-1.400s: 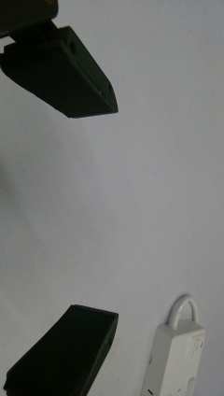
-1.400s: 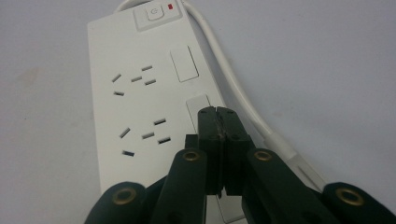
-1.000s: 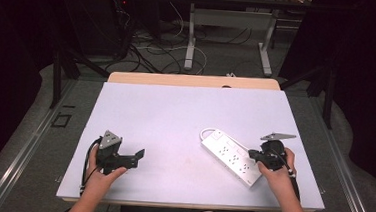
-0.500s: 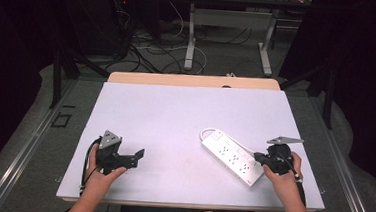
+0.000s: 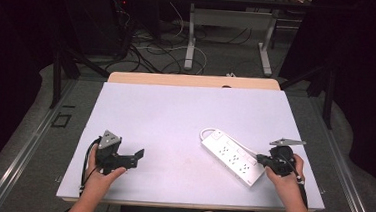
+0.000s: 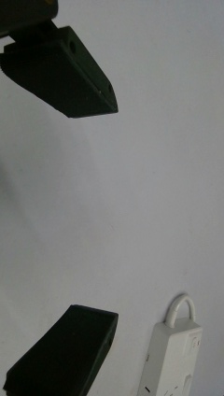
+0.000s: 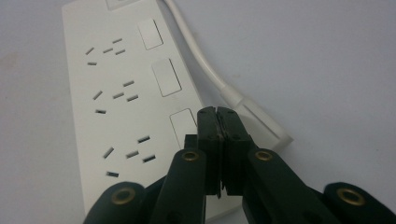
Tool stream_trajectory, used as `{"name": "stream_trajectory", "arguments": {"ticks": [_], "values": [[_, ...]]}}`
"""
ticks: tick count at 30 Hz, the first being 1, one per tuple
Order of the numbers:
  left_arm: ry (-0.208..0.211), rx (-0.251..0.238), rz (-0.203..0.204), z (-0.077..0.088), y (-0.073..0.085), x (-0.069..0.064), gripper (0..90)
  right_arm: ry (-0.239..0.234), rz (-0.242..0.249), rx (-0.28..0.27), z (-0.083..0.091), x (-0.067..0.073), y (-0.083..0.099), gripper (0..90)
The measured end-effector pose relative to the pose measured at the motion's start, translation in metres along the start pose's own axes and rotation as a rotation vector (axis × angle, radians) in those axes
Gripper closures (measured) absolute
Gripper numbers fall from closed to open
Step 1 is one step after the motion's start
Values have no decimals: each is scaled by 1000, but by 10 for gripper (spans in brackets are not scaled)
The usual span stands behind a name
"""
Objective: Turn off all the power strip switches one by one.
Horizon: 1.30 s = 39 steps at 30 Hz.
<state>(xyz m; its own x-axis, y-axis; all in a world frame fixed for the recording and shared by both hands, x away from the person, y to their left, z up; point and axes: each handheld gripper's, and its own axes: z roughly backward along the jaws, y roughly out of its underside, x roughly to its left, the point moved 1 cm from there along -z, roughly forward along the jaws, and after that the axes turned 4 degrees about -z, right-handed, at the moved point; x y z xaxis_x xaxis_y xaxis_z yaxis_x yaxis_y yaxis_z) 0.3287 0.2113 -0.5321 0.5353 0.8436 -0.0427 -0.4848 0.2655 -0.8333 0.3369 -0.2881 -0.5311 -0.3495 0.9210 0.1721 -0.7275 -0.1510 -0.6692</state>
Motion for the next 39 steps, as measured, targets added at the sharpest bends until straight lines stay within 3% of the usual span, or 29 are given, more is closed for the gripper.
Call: {"name": "stream_trajectory", "arguments": {"ticks": [11, 29, 39], "values": [[2, -3, -1, 0, 0, 0, 23, -15, 15, 15, -4, 4, 1, 887], [3, -3, -2, 0, 0, 0, 23, -25, -8, 21, -4, 4, 1, 885], [2, -1, -3, 0, 0, 0, 23, -22, 10, 15, -5, 4, 0, 900]]}}
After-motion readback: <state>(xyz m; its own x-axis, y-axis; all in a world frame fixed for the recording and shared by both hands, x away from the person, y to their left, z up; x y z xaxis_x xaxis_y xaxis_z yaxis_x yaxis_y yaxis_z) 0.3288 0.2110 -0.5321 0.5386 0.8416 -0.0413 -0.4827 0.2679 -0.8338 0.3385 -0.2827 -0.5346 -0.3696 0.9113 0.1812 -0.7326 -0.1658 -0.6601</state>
